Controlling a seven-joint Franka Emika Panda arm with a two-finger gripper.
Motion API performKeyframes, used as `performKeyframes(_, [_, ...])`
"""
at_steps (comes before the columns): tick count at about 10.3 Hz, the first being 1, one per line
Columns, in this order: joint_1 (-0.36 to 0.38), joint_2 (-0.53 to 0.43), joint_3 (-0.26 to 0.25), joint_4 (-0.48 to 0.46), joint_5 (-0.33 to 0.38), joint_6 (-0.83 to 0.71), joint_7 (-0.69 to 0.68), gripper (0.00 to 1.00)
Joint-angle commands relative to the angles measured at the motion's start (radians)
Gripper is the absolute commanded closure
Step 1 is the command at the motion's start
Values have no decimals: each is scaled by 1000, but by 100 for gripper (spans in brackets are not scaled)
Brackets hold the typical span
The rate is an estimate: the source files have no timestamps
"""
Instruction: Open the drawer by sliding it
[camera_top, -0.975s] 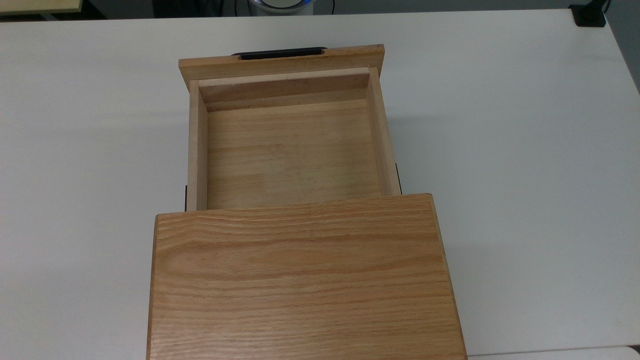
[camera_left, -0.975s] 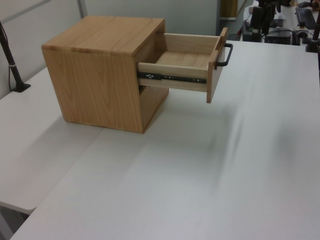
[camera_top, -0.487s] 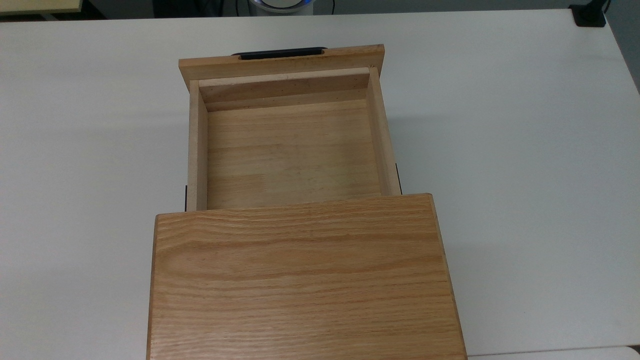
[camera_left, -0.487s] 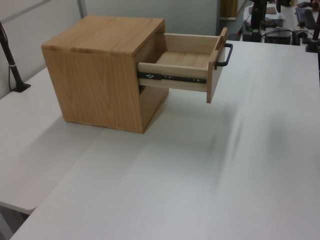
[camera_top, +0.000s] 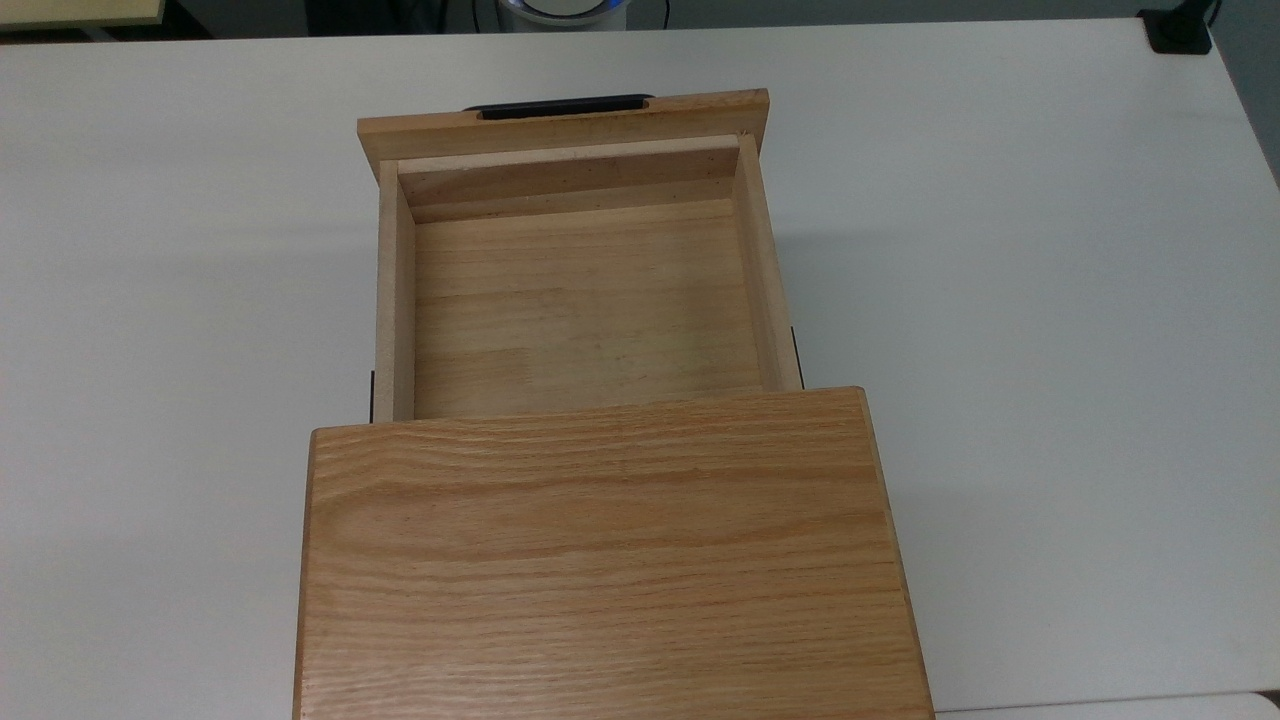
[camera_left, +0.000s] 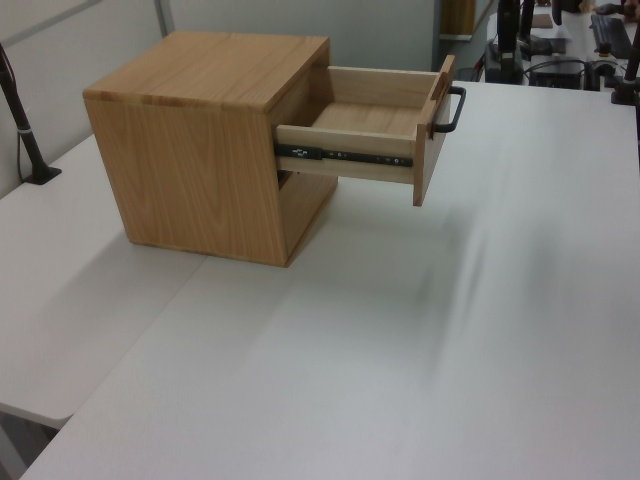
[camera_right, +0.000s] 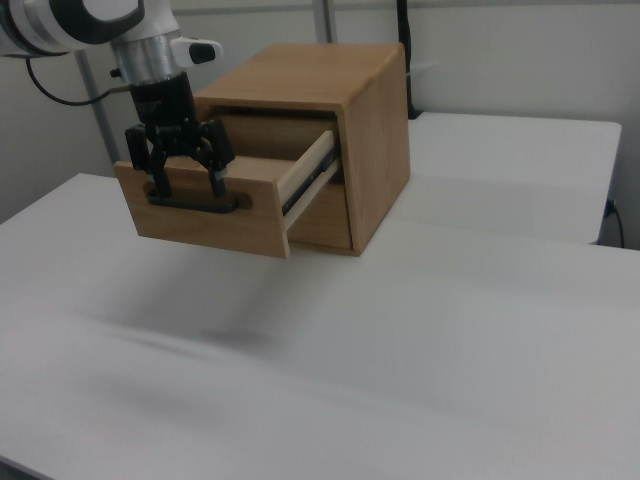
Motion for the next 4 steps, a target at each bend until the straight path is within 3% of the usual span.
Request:
performKeyframes(1, [-96, 6, 87, 27, 13, -34, -23, 0])
performKeyframes(2, [-135, 4, 126, 26, 19, -34, -23, 0])
performKeyframes(4, [-138, 4, 130, 24, 19, -35, -23, 0])
